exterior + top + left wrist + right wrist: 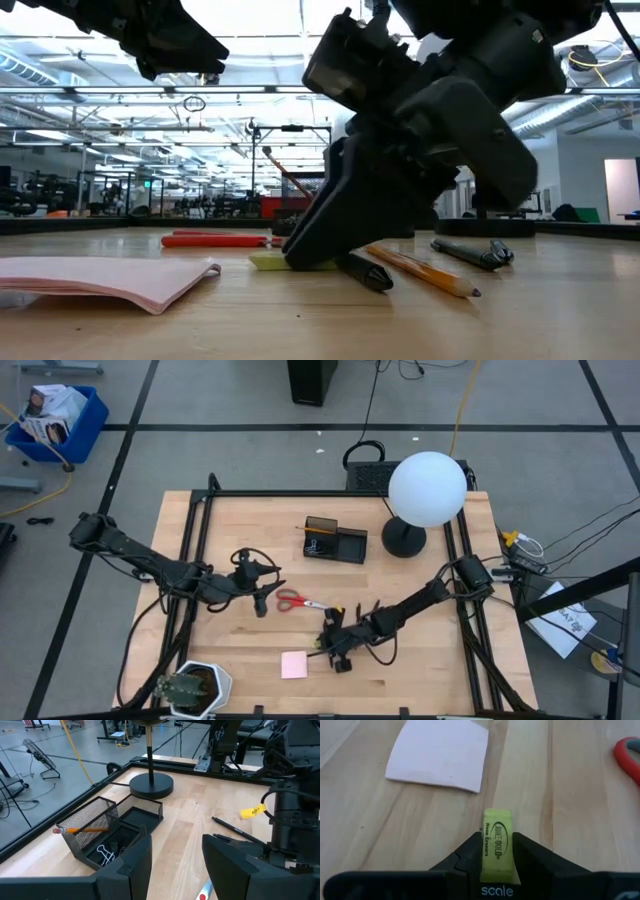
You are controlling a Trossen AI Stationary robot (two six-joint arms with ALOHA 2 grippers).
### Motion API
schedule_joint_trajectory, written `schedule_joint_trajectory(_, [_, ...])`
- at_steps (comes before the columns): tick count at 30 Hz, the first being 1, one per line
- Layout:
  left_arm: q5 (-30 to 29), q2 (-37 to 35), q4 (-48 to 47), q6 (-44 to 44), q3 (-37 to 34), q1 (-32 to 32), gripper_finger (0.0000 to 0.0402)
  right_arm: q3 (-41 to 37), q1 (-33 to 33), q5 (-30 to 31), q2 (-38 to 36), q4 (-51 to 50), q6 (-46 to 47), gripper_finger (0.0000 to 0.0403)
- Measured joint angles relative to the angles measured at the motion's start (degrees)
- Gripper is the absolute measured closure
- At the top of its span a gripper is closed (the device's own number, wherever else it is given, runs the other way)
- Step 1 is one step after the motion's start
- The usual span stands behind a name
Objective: Pick and place office supplies into organizer
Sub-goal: Put the green eraser into the black desk organizer
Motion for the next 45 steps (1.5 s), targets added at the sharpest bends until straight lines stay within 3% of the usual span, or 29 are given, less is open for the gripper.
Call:
schedule_joint_trajectory(12, [0.0, 0.02, 0.0, -0.11, 0.0, 0.0, 0.0222, 0.26, -0.91, 0.11, 2.83, -2.07, -2.25, 0.0301])
schedule_joint_trajectory(17, [0.0, 0.04, 0.0, -0.11, 0.0, 0.0, 0.0222, 0.26, -1.53, 0.15, 5.07, -1.66, -2.49, 0.0319])
schedule_joint_trajectory(23, [0.0, 0.04, -0.02, -0.11, 0.0, 0.0, 0.0222, 0.15, -1.35, 0.42, 4.79, 1.05, -4.23, 0.034])
schedule_joint_trajectory(45, [0.08, 0.04, -0.44, -0.48, 0.0, 0.0, 0.0222, -0.2, -1.16, 0.61, 0.87, 5.78, -5.46, 0.0344])
